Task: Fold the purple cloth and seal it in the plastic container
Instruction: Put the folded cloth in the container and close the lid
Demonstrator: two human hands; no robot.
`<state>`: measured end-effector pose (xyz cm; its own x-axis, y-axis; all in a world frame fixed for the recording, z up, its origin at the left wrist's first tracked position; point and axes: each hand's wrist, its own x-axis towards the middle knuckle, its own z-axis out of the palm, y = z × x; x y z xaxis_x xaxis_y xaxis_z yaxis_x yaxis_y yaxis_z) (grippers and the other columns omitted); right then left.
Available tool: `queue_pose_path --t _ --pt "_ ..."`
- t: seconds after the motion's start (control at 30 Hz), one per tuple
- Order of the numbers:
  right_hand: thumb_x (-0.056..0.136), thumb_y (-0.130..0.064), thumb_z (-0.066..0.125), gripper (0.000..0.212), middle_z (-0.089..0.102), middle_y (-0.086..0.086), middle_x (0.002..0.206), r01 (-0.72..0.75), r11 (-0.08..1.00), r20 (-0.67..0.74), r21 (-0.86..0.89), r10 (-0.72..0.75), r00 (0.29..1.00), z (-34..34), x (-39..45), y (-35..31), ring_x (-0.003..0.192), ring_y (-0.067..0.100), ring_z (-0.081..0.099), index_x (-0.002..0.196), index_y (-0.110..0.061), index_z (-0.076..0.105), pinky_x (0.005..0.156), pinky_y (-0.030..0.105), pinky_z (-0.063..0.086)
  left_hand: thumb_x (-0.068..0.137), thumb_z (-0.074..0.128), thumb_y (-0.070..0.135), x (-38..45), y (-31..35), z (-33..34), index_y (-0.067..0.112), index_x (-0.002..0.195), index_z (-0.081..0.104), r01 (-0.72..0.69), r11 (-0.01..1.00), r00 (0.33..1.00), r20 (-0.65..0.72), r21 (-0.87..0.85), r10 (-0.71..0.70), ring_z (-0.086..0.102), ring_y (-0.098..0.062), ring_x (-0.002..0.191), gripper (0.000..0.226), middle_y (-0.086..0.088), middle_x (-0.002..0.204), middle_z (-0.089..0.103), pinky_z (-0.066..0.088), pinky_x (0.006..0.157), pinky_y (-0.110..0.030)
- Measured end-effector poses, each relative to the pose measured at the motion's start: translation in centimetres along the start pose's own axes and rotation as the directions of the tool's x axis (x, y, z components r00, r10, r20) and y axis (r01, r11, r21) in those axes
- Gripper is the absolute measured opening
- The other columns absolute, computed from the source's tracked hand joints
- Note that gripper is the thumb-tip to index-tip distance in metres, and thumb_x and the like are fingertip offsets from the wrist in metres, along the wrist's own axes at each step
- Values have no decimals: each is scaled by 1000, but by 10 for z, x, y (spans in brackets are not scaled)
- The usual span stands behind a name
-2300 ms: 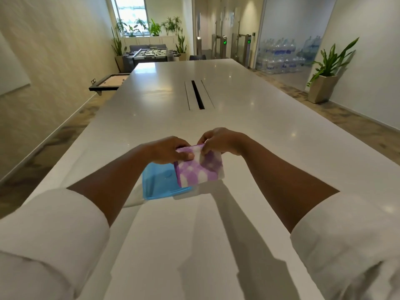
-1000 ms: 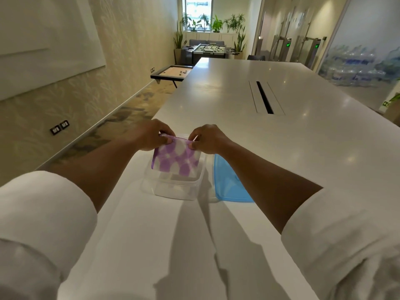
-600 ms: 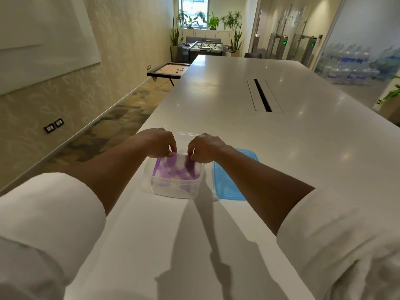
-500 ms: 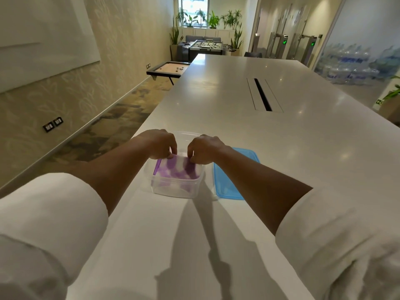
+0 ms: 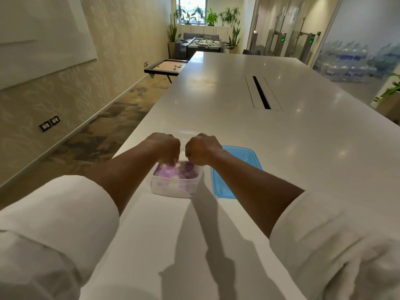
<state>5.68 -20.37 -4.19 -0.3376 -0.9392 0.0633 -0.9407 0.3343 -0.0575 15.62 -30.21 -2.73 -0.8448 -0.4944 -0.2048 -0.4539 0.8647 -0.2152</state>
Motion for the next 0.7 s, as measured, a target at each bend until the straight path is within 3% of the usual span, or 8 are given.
queue_pose_path --t 0.13,0.3,0.43,0.63,0.7 --pt "84 -18 57 25 71 0 110 -90 956 -127 278 130 983 -9 -2 11 101 22 64 99 -29 74 88 35 54 81 65 31 1 2 -2 29 101 75 2 1000 1000 -7 -14 -2 66 -21 86 23 2 101 70 53 70 -28" --pt "82 -19 56 23 72 -3 105 -196 888 -174 417 290 941 -20 -7 33 98 19 65 94 -27 74 85 31 55 86 58 28 7 17 -21 32 102 76 -4 980 953 -296 -200 -56 66 -19 87 24 5 106 73 53 75 -29" --pt "79 -14 57 23 73 -3 99 -287 794 -158 536 428 890 -24 -18 55 90 18 67 89 -26 75 79 31 57 87 59 31 12 43 -39 33 99 75 -68 910 914 -391 -410 -108 66 -19 92 21 7 104 73 54 80 -32" --pt "74 -12 56 23 73 2 90 -419 647 -118 637 619 776 -25 -44 94 84 21 67 89 -15 74 76 34 59 86 58 25 15 91 -50 28 100 76 -127 850 927 -366 -512 -82 66 -19 94 23 5 105 74 55 85 -34" --pt "71 -12 55 14 68 4 77 -461 584 -77 668 670 738 -26 -53 104 71 22 63 77 -9 67 64 30 55 85 55 26 18 106 -49 25 100 76 -89 853 946 -312 -514 -89 66 -21 93 25 2 106 73 56 84 -34"
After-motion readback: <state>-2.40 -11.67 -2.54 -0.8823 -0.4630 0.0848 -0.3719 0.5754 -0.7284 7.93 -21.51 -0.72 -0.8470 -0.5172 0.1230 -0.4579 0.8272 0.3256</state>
